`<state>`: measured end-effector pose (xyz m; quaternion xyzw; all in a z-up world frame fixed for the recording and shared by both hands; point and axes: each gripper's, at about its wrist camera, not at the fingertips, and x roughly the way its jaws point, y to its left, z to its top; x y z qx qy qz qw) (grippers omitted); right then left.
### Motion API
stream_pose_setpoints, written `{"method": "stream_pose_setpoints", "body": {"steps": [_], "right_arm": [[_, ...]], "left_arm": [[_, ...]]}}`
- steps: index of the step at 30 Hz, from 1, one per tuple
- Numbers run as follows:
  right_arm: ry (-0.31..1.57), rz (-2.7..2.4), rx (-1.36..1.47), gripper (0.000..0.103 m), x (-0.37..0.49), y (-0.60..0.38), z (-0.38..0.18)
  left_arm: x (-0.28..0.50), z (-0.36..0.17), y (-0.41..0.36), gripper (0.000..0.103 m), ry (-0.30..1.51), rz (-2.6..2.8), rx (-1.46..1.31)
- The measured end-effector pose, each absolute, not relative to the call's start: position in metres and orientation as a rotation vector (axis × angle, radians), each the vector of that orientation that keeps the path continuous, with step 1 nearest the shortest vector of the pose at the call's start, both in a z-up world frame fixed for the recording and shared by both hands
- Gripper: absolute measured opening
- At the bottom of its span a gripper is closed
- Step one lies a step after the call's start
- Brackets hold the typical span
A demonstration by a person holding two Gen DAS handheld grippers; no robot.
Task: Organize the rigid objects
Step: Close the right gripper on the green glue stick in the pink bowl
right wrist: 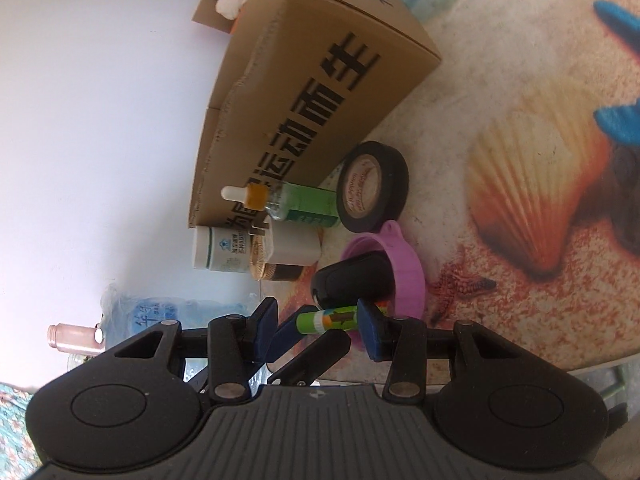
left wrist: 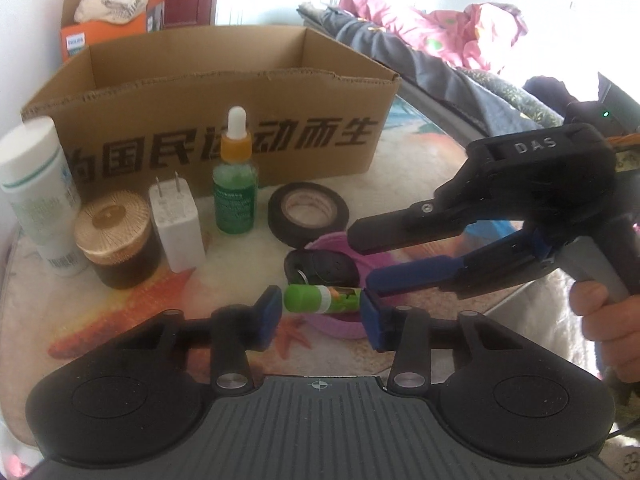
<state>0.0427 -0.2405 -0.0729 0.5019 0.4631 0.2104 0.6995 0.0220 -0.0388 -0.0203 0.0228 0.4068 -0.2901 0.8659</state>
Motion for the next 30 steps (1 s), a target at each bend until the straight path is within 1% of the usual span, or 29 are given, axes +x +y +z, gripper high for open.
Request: {"method": "stream_pose_setpoints", "body": {"steps": [5, 12, 20, 30], "right_arm": [[1.036, 0.458, 1.12, 0.047, 0.046, -0.24, -0.078], [1.038, 0.448, 1.128, 0.046, 0.044, -0.247, -0.083], [1.051, 0.468, 1.088, 0.046, 0.045, -0.246, -0.078], [1.071, 0.476, 1.013, 0.045, 0.048, -0.247, -0.071]], "left_arm": [[0.019, -0.017, -0.035, 0.029, 0.862, -0.654, -0.009], [0.004, -0.017, -0.049, 0.022, 0.84, -0.693, 0.048], [0.006, -0.02, -0.073, 0.02, 0.881, -0.663, 0.182], [0.026, -0.027, -0.082, 0.02, 0.979, -0.679, 0.141]]}}
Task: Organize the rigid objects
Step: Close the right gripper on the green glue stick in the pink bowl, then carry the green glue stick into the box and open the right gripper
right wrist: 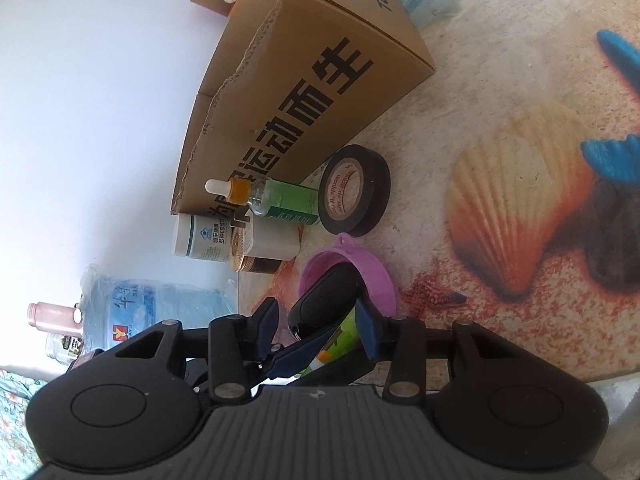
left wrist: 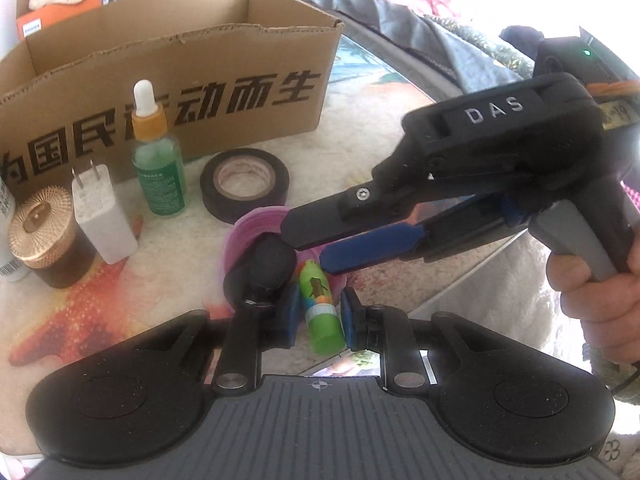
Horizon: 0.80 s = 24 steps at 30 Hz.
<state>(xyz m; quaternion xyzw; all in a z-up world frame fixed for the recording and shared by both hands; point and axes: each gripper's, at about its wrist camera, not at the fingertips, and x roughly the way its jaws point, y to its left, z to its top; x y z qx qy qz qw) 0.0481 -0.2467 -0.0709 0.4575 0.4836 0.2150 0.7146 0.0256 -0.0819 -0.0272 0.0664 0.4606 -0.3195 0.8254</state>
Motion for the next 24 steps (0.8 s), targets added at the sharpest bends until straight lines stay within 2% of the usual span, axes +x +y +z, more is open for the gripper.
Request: {"method": "stream_pose_setpoints", "body": {"steps": [6, 14, 18, 21, 24], "right_arm": [[1.058, 0.47, 1.007, 0.045, 0.045, -0.254, -0.064], [1.033, 0.432, 1.099, 0.043, 0.037, -0.266, -0.074], [1.005, 0.446, 1.123, 0.037, 0.035, -0.267, -0.072], [0.96, 0.469, 1.119, 0.026, 0.035, -0.265, -0.063], [0.908, 0.496, 1.075, 0.024, 0.038, -0.262, -0.045]], "left_arm": [[0.03, -0.029, -0.07, 0.015, 1.01, -0.693, 0.015], [0.042, -0.031, -0.047, 0.015, 1.036, -0.744, -0.249], [0.039, -0.017, -0.042, 0.015, 0.973, -0.761, -0.269], [0.038, -0.007, -0.043, 0.015, 0.929, -0.764, -0.266], [0.037, 0.008, -0.039, 0.015, 0.874, -0.759, -0.256]]}}
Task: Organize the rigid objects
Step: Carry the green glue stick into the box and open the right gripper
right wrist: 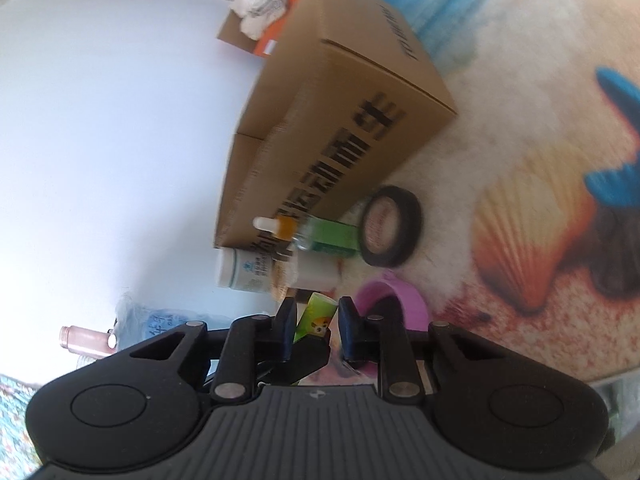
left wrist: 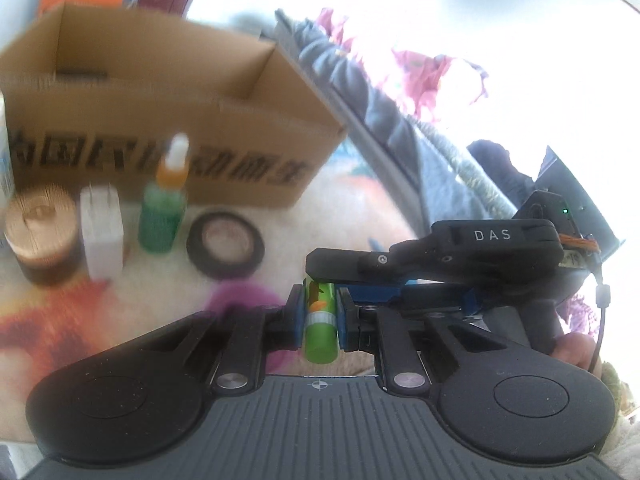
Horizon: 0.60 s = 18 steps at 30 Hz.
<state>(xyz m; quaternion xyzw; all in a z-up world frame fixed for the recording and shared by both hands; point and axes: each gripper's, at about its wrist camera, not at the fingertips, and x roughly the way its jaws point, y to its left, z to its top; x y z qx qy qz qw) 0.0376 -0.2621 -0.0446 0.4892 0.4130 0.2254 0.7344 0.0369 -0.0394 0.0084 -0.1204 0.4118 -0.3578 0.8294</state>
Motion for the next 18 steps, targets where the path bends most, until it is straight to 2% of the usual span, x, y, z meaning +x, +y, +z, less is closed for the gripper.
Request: {"method": "stream_pose_setpoints", "body": {"steps": [11, 15, 18], "right_arm": [[0.769, 0.706, 0.822, 0.022, 0.124, -0.218, 0.058], [0.816, 0.737, 0.773, 0.022, 0.187, -0.194, 0.073], [0.909, 0.74, 0.768, 0.022, 0.238, -0.173, 0.064]], "left_arm": [[0.076, 0.085, -0.011, 0.015, 0.66, -0.621, -0.18], [0.122, 0.096, -0.005, 0.015, 0.682, -0.521, -0.149], [0.159, 0.091, -0.004, 0.015, 0.72, -0.443, -0.11]]}}
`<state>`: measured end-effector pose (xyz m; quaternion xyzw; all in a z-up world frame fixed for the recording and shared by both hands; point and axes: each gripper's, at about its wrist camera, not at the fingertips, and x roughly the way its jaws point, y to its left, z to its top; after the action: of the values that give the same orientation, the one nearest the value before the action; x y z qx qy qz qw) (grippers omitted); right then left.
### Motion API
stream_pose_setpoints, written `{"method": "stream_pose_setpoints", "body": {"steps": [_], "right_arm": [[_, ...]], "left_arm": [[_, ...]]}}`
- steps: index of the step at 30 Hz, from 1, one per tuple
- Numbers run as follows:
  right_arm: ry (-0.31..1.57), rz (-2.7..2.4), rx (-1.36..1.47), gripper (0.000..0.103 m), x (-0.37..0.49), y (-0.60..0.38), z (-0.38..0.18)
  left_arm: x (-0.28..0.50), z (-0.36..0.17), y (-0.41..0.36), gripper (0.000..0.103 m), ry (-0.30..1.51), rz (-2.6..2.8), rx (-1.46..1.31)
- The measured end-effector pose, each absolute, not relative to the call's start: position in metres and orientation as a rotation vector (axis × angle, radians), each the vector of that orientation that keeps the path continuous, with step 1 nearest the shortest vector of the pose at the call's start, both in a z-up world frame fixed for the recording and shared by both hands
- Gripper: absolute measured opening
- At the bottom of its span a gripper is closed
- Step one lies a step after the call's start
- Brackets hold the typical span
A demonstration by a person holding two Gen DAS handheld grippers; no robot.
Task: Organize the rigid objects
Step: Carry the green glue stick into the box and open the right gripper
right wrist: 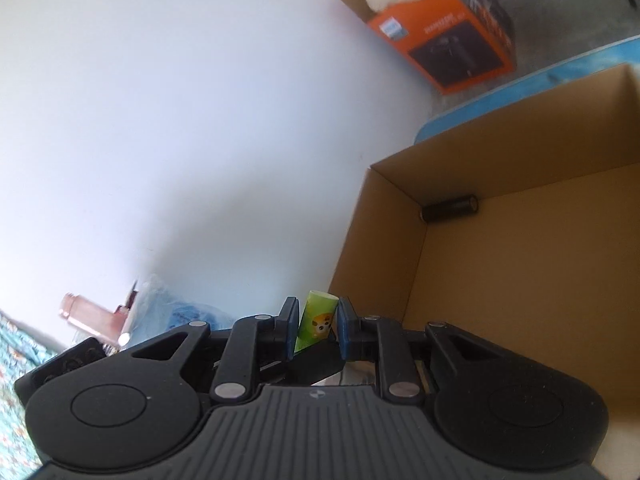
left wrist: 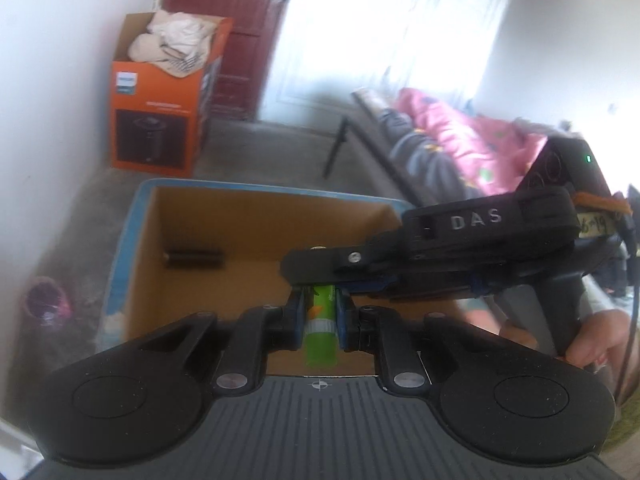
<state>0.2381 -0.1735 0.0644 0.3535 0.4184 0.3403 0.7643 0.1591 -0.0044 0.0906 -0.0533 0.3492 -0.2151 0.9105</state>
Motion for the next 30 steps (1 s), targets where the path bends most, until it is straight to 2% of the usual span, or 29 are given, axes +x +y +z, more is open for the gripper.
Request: {"method": "stream_pose_setpoints", "body": {"steps": [7, 13, 22, 30], "right_arm": [[1.143, 0.65, 0.733, 0.021, 0.33, -0.139, 0.013], [1.246, 0.571, 0.621, 0.022, 0.374, -0.113, -0.02], [1.192, 0.58, 0.629, 0.023, 0.374, -0.121, -0.007], [1.122, 0.589, 0.697, 0.024, 0.351, -0.145, 0.019]], "left_arm": [[0.225, 0.049, -0.006, 0.016, 0.854, -0.29, 0.006], [0.24, 0.042, -0.006, 0.019, 0.887, -0.239, 0.054], [0.213, 0.058, -0.001, 0.022, 0.842, -0.253, 0.026], [0.181, 0.079, -0.001, 0.033, 0.771, -0.279, 0.007]]}}
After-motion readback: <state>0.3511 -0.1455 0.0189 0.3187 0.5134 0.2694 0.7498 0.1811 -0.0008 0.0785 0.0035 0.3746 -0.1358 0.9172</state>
